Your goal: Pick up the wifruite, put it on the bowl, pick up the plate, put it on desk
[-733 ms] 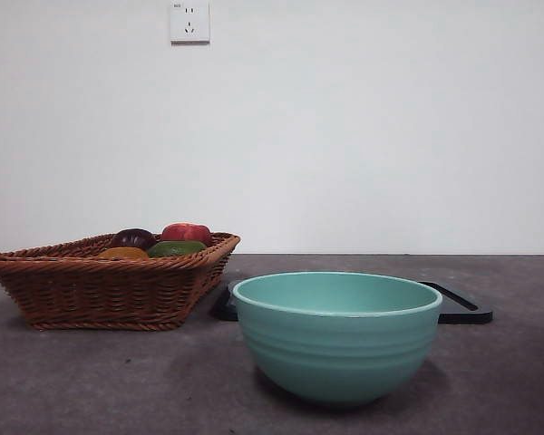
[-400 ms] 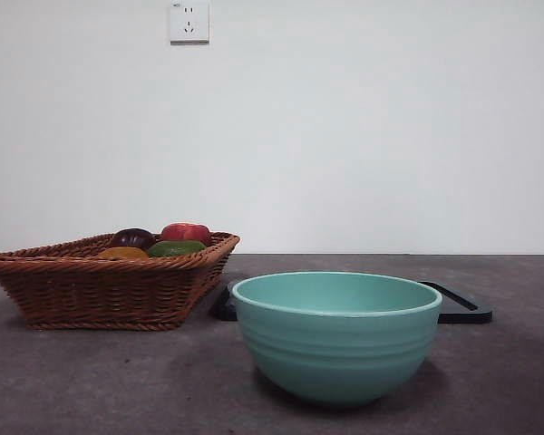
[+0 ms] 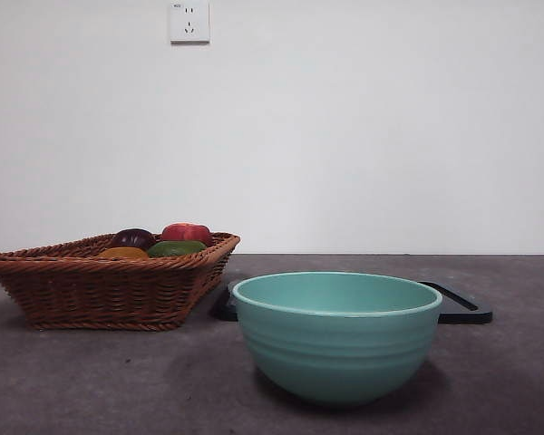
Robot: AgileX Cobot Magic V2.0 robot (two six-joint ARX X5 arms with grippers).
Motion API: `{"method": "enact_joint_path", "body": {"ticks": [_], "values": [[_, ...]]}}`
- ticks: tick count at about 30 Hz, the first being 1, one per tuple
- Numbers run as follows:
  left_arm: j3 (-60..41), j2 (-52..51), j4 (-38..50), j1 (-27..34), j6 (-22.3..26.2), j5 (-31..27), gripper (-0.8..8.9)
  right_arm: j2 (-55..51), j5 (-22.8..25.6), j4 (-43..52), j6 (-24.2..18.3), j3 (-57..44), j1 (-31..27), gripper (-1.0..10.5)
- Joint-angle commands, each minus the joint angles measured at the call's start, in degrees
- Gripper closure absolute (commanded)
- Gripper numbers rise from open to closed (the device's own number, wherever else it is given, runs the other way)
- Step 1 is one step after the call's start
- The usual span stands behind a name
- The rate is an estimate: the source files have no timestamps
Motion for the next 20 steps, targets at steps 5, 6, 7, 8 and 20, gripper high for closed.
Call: {"method": "enact_joint_path", "body": {"ticks": [5,6,7,8,20], "values": [[11.1,7.4,-7.4,-1.7,-0.1,6.9,7.98,4.8,-7.0,-9.2,0.5,11.0,0.5,9.4],[12.7,8.4,-8.5,-1.9,-0.2,7.9,7.98,5.5,-8.5,-10.4,0.5,12.3,0.5,9.4],[14.1,9.3,-9.5,-2.1,-0.1,8.5,7.98,6.1,-9.7,-11.4,0.5,13.3,0.5,9.4],[15.6,10.3,-10.6,-2.2,-0.1,9.5,7.98,6.8,-10.9,-12.7,0.5,14.5,0.7,9.4],[27.5,19.0,-25.2,-3.5,-0.1,23.4,7.98,11.0,-16.3,-19.3,-2.8,23.9,9.0,9.4]]}}
